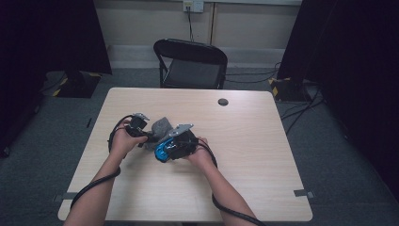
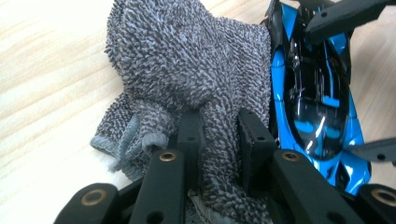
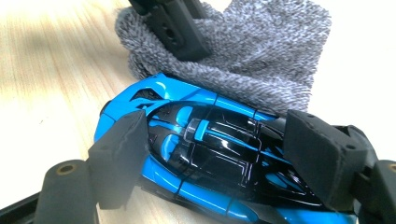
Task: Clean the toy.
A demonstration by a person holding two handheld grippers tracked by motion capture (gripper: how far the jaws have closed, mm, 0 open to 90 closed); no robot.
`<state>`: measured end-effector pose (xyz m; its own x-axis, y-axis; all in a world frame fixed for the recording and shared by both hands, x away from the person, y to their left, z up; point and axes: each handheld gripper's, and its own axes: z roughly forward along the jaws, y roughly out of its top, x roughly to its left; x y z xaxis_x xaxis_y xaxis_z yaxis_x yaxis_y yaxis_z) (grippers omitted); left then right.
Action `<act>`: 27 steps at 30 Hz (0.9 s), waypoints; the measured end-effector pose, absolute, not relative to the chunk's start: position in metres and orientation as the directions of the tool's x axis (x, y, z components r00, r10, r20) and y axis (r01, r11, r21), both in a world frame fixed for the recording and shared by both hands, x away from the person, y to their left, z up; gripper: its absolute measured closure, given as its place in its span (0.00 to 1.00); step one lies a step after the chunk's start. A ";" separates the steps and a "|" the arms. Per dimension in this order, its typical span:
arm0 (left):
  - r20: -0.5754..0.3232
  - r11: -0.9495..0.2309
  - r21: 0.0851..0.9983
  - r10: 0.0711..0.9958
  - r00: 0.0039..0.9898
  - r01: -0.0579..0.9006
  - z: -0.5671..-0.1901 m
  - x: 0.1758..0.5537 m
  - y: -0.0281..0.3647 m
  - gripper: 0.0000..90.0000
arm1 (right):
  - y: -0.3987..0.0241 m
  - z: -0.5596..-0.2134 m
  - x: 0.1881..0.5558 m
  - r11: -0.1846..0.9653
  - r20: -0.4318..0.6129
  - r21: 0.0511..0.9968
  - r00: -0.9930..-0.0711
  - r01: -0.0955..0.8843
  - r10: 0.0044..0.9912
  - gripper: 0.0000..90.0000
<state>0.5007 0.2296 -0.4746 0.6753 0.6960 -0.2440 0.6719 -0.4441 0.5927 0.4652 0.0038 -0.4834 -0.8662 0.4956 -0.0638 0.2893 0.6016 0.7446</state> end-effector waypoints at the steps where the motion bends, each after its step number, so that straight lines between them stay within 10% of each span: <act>1: -0.247 -0.441 0.592 0.697 0.673 0.674 -0.475 0.500 0.231 0.82 | 0.004 -0.483 0.465 0.601 -0.063 0.745 -0.866 0.290 0.497 0.25; 27: -0.261 -0.425 0.605 0.693 0.672 0.673 -0.476 0.465 0.258 0.82 | 0.006 -0.482 0.465 0.608 -0.063 0.736 -0.863 0.299 0.501 0.25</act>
<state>0.4649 0.2583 -0.4759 0.6722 0.6930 -0.2605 0.6730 -0.4253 0.6052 0.4648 0.0058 -0.4821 -0.8634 0.5006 -0.0626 0.2991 0.6079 0.7355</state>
